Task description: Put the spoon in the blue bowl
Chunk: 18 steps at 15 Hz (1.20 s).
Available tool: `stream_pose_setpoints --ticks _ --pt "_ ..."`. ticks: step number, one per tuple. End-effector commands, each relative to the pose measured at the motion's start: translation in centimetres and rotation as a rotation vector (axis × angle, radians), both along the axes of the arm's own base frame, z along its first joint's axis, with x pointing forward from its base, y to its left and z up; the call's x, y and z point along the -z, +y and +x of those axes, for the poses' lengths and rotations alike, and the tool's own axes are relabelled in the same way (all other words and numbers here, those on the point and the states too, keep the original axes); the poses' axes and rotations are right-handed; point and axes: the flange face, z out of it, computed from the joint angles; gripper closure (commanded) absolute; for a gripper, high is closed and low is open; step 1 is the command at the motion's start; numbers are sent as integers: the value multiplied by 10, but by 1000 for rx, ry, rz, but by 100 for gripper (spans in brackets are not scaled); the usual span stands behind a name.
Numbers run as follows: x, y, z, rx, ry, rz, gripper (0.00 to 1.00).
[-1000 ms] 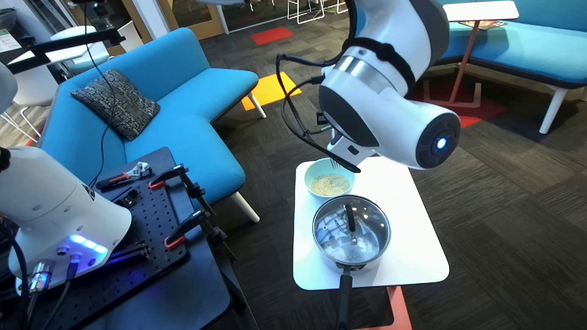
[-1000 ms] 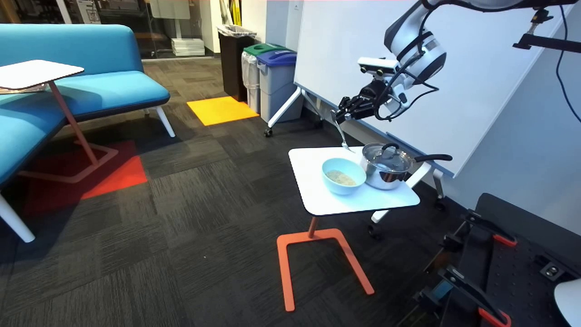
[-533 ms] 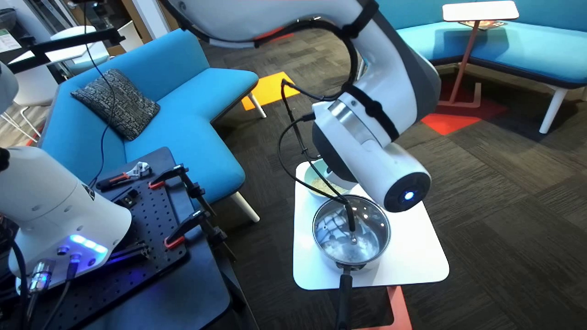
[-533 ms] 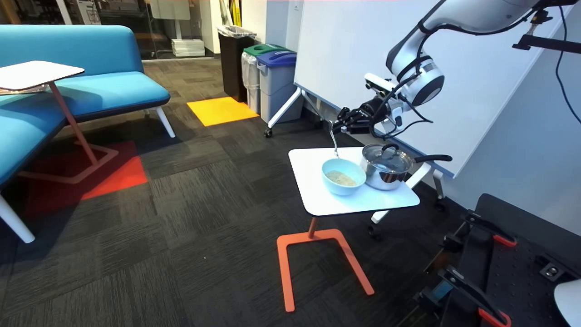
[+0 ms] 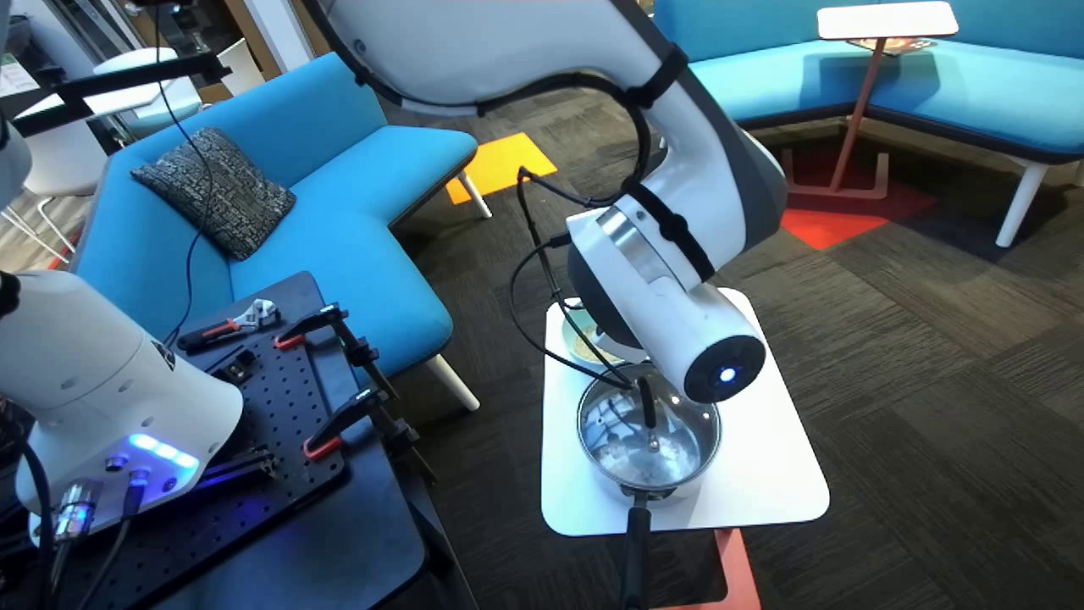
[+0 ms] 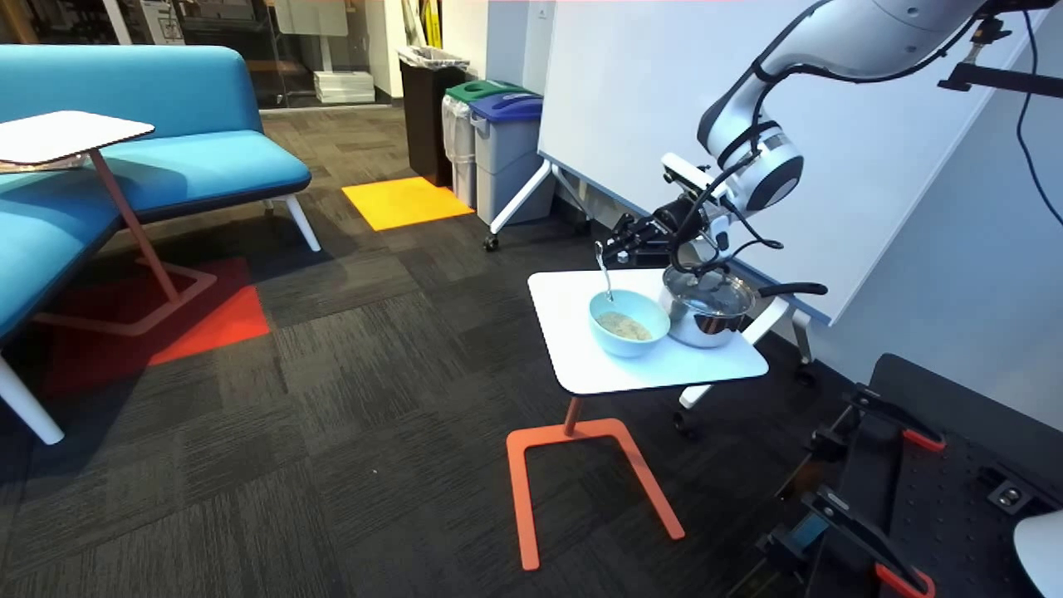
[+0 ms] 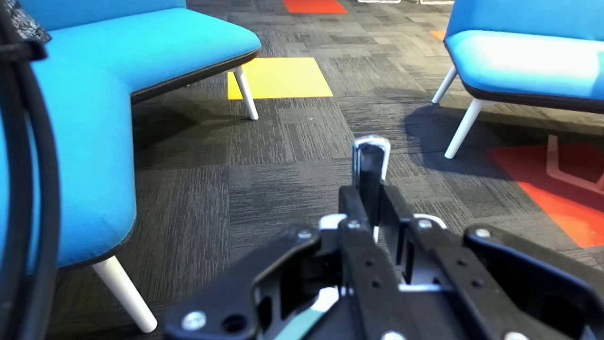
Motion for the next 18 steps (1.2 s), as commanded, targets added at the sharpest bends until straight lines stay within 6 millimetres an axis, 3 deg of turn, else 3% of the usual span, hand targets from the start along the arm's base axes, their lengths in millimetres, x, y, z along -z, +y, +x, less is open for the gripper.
stream_pose_setpoints --ticks 1,18 --pt "-1 7 0 17 16 -49 96" --pt "21 38 14 -42 45 -45 96"
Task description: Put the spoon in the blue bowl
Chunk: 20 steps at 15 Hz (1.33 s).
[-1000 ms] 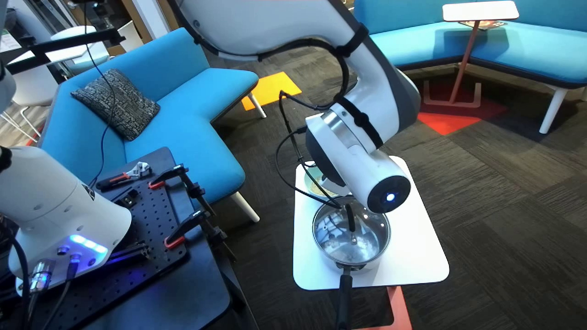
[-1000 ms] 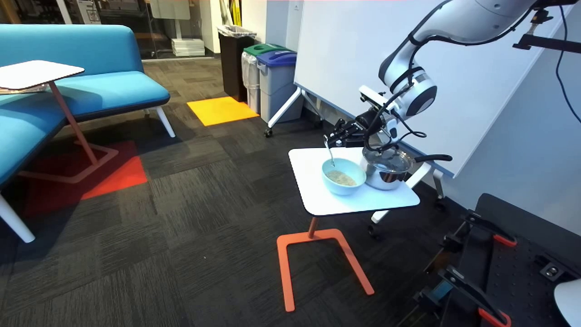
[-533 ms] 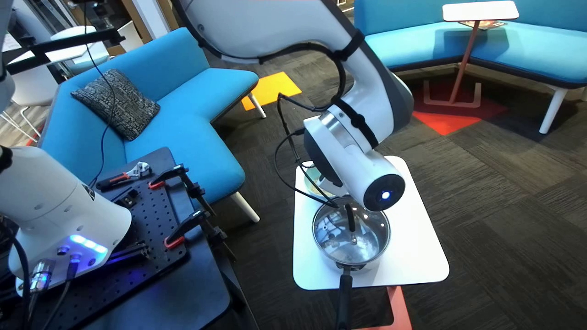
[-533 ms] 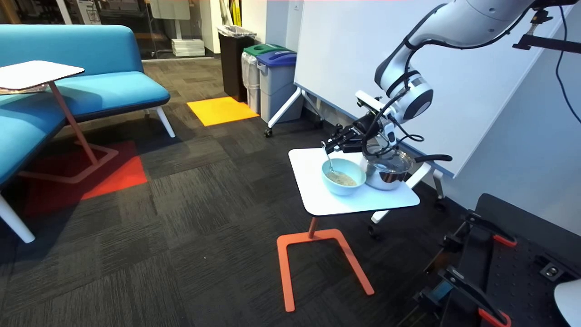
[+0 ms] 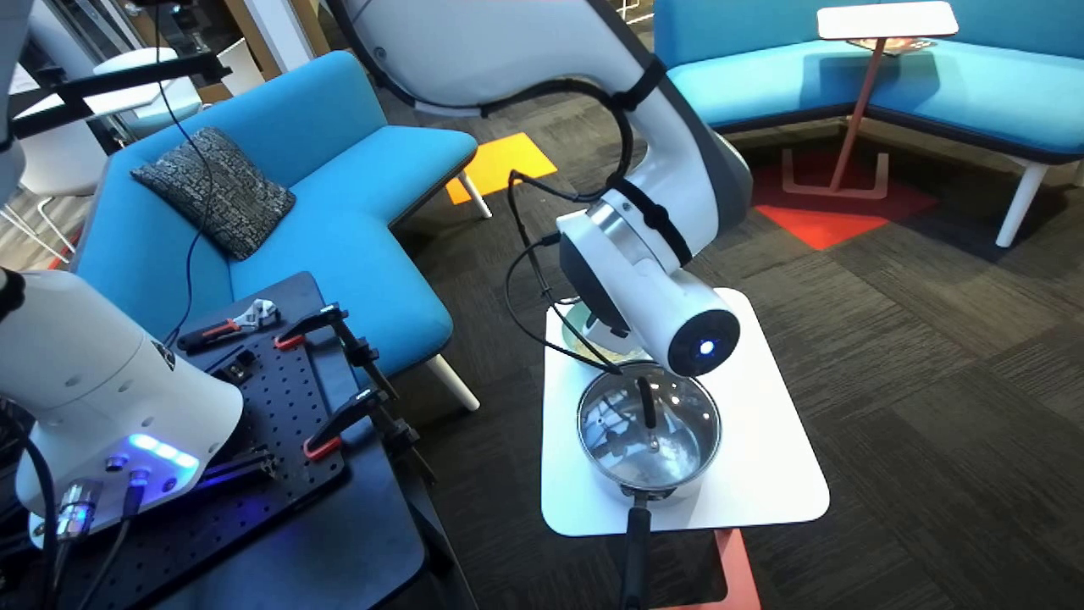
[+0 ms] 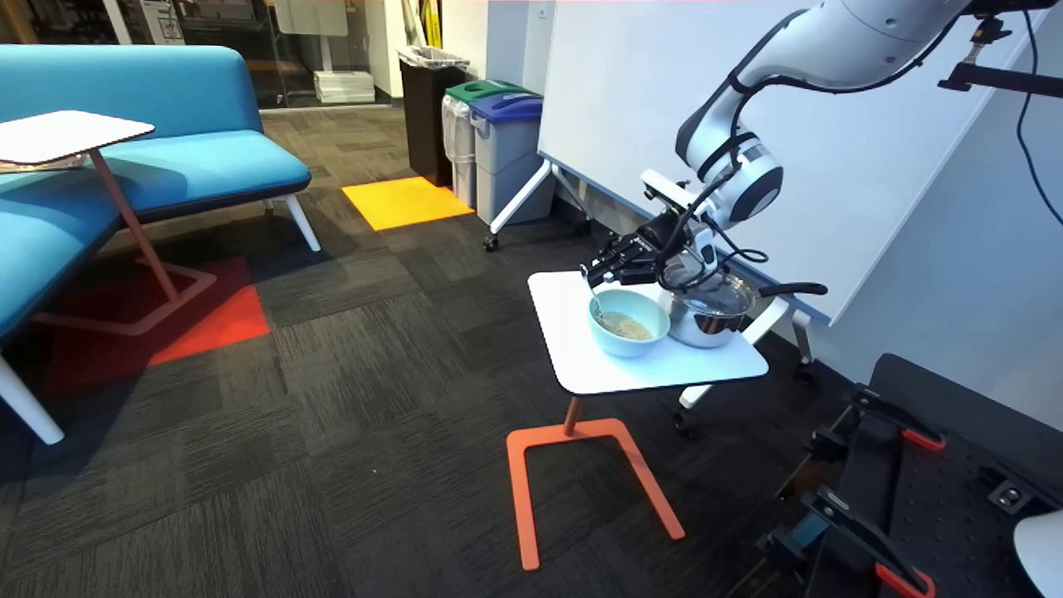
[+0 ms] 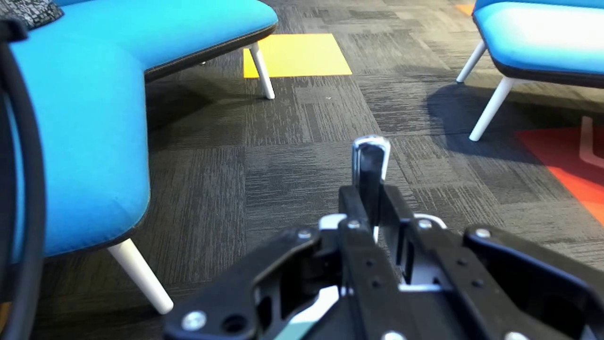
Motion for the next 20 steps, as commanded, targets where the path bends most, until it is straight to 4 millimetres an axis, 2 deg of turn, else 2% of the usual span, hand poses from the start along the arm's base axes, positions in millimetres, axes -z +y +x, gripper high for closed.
stream_pose_setpoints --ticks 1,6,9,15,20 --pt "2 7 6 -5 12 -4 96" --pt "12 15 -2 -18 59 18 96" --pt "11 13 -11 -3 75 25 96" --pt "7 -5 -30 51 104 16 96" --pt "6 -19 -27 94 50 -8 96"
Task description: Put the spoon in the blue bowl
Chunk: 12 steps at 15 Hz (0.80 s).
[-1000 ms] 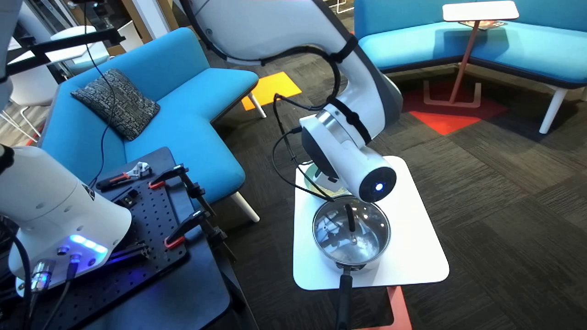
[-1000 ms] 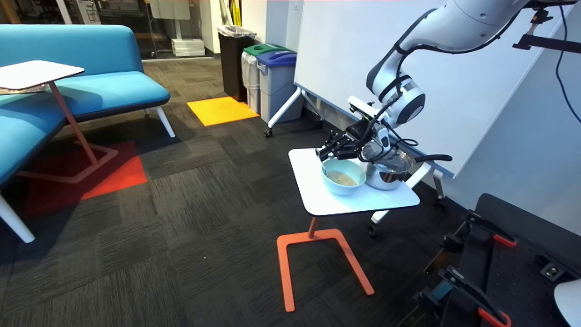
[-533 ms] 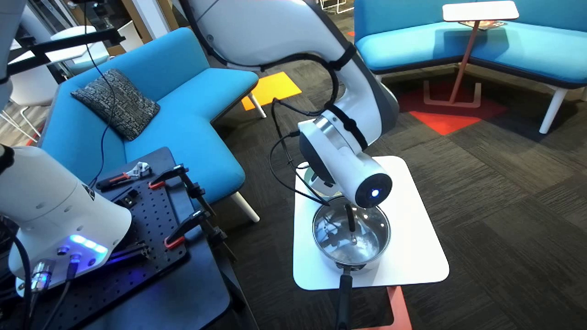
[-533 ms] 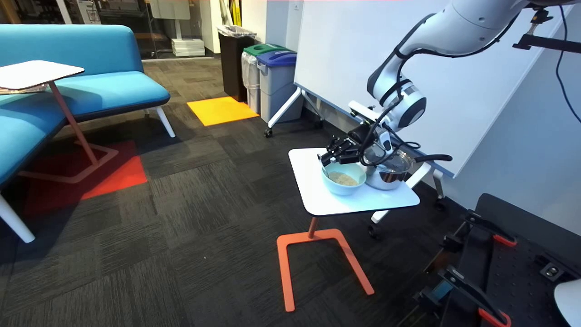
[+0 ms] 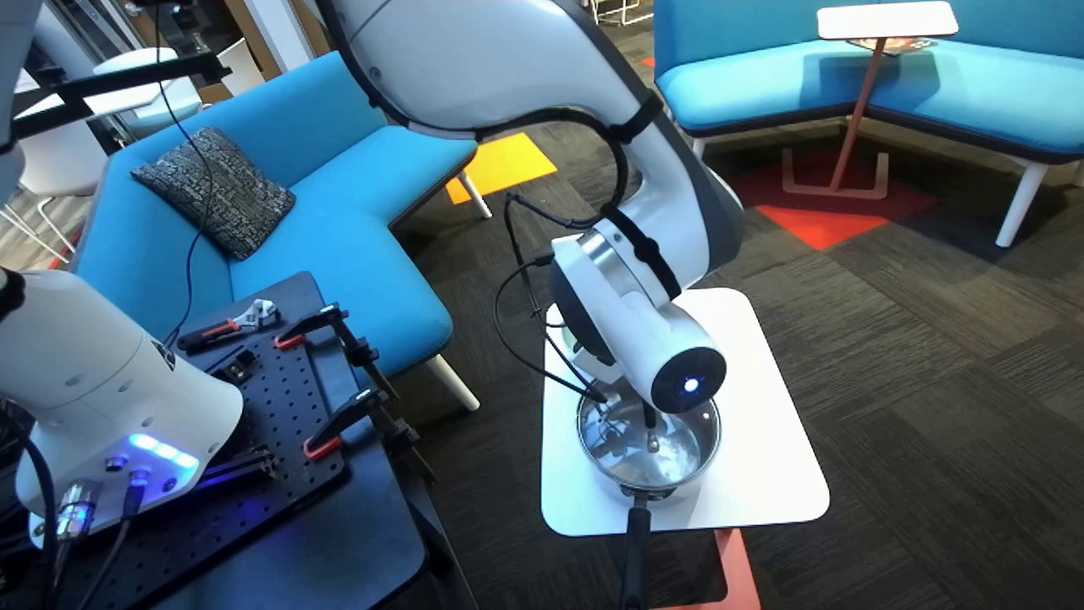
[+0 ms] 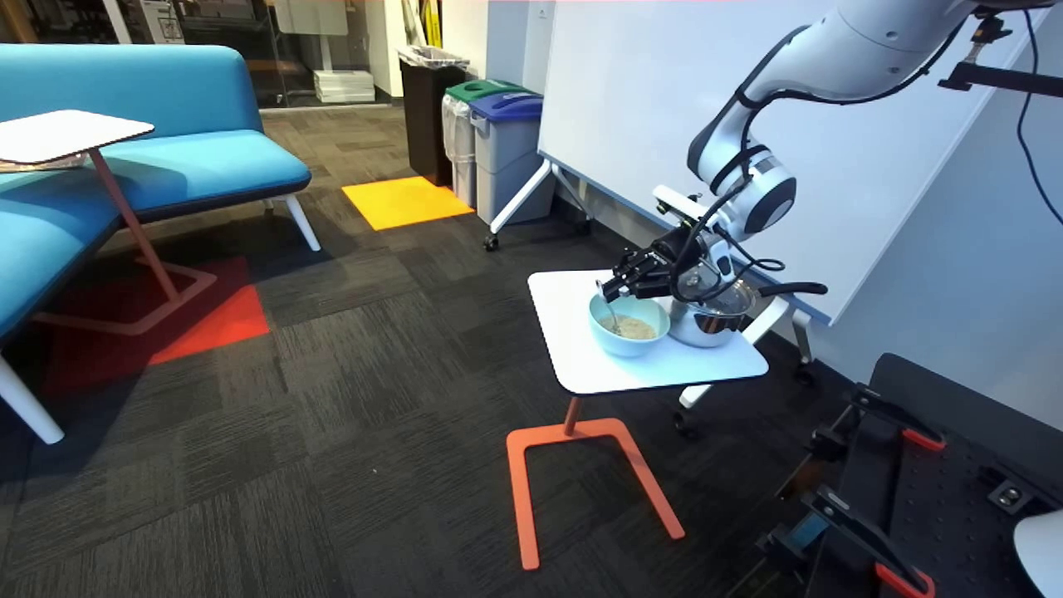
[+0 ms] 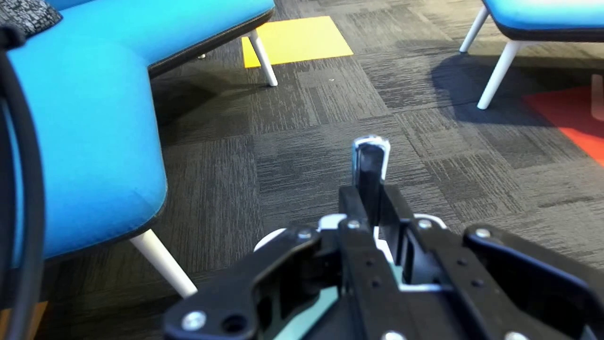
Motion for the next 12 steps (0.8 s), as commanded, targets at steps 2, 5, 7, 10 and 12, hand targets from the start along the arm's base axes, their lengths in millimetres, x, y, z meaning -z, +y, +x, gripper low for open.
stream_pose_setpoints --ticks 2,5,7,10,12 --pt "-14 -6 5 61 -49 -19 96" --pt "-14 -8 12 68 -66 -24 96" --pt "-13 -10 18 66 -72 -24 96" --pt "-14 -10 27 54 -86 -18 96" --pt "-15 -8 34 41 -96 -12 96"
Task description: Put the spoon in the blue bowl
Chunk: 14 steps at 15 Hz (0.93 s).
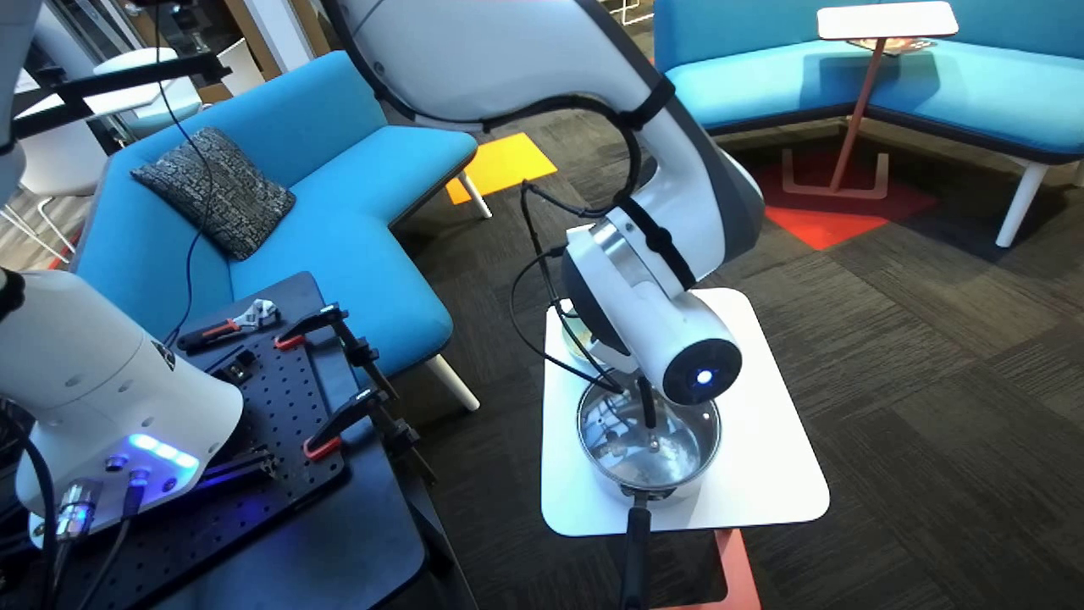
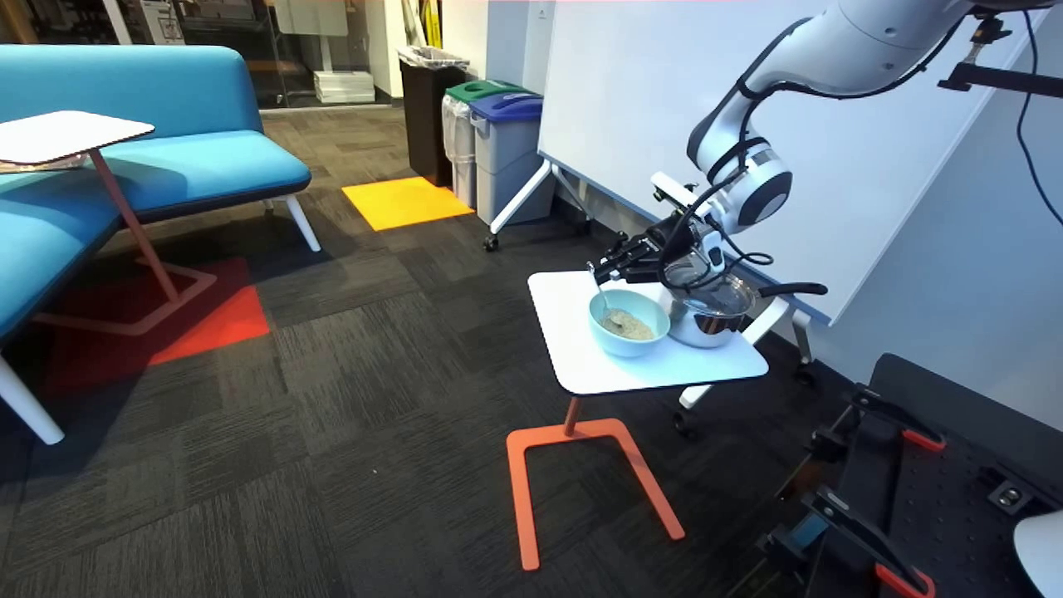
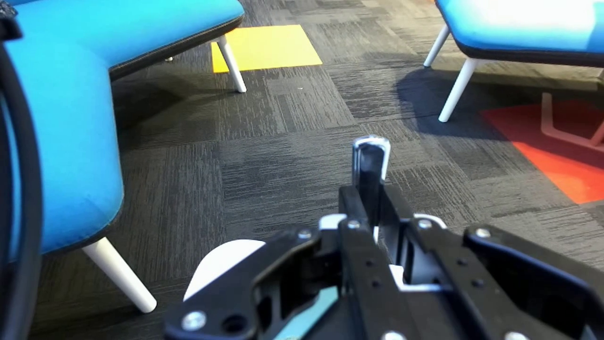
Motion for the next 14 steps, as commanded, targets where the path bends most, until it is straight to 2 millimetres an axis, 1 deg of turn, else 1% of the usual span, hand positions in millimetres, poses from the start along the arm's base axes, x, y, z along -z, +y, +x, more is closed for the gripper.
stream_pose_setpoints --ticks 1,5,7,11,14 --pt "-4 3 17 -11 -28 10 96" --pt "1 12 26 -45 -22 44 96" --pt "5 17 25 -65 -6 68 96" --pt "6 21 16 -95 16 115 96" --pt "0 16 4 -88 28 121 96"
